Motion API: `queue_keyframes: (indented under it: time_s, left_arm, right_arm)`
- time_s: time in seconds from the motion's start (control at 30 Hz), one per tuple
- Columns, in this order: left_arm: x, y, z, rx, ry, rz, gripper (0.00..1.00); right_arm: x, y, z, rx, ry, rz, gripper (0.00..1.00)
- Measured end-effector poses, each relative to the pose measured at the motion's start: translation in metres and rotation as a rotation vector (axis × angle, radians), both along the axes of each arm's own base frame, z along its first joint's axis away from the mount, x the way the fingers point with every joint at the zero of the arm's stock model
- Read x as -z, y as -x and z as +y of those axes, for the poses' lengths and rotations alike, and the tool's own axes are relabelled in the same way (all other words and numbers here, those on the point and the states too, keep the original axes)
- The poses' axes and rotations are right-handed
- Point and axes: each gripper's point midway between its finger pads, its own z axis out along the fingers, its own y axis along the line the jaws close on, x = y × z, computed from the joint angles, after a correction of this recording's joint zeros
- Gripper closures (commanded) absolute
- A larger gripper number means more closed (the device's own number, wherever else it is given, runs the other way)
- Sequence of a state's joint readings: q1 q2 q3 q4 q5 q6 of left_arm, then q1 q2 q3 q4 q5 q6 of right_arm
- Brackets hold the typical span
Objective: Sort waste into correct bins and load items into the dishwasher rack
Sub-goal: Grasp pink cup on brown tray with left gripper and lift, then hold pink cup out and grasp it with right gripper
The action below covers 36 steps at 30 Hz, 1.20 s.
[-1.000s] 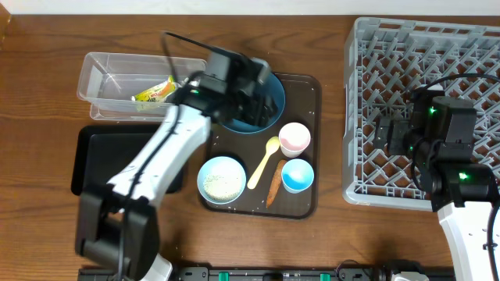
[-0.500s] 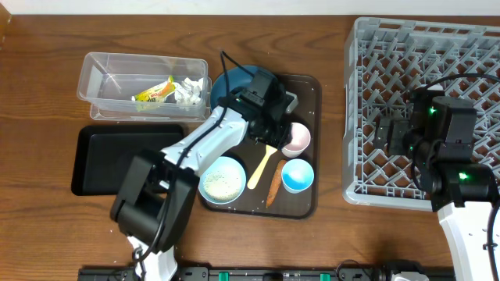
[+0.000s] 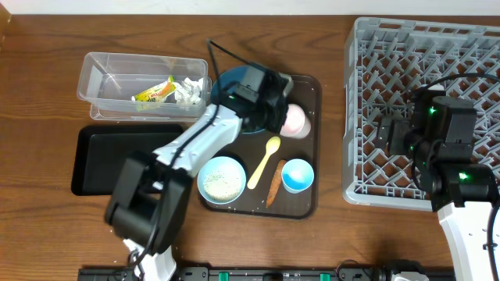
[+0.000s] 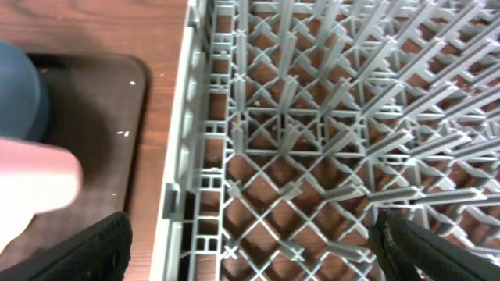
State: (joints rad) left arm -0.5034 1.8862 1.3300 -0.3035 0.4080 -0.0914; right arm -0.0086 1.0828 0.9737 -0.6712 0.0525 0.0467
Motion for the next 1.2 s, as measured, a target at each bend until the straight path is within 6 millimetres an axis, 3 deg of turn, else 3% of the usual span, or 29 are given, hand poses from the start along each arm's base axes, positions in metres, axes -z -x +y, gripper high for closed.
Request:
queue_keyframes:
  time_s: [0.2,0.3,0.37,0.5,0.6,0.73,0.97,1.2]
  left_arm:
    - [-0.092,-0.016,0.006,-0.042,0.224,-0.127,0.94]
    - [-0.117,-0.026,0.021,-0.096,0.32,-0.124,0.94]
    - [-0.123,-0.033,0.033,-0.122,0.381,-0.094,0.94]
    - [-0.135,-0.04,0.055,-0.117,0.52,-0.016,0.94]
    - [-0.144,-0.032,0.06,-0.064,0.603,0.045,0.94]
    - [-0.159,-0.016,0.052,0.046,0.684,0.082,0.94]
    - [-0.172,0.007,0.038,0.17,0.75,0.14,0.94]
    - [-0.178,0.028,0.022,0.265,0.782,0.184,0.94]
  right_arm:
    - [-0.015,-0.015,-0.01,0.05,-0.017,-0.087,0.01]
    - [-0.017,-0.03,-0.005,-0.004,-0.082,-0.123,0.01]
    - [-0.017,-0.04,0.008,-0.09,-0.142,-0.14,0.01]
    - [-0.012,-0.057,0.059,-0.405,-0.324,-0.167,0.01]
    - [-0.02,-0.055,0.102,-0.706,-0.491,-0.226,0.01]
    - [-0.037,-0.039,0.136,-1.013,-0.654,-0.318,0.01]
    - [-0.046,-0.013,0.171,-1.279,-0.785,-0.353,0.02]
    - [-0.055,-0.009,0.182,-1.362,-0.745,-0.414,0.04]
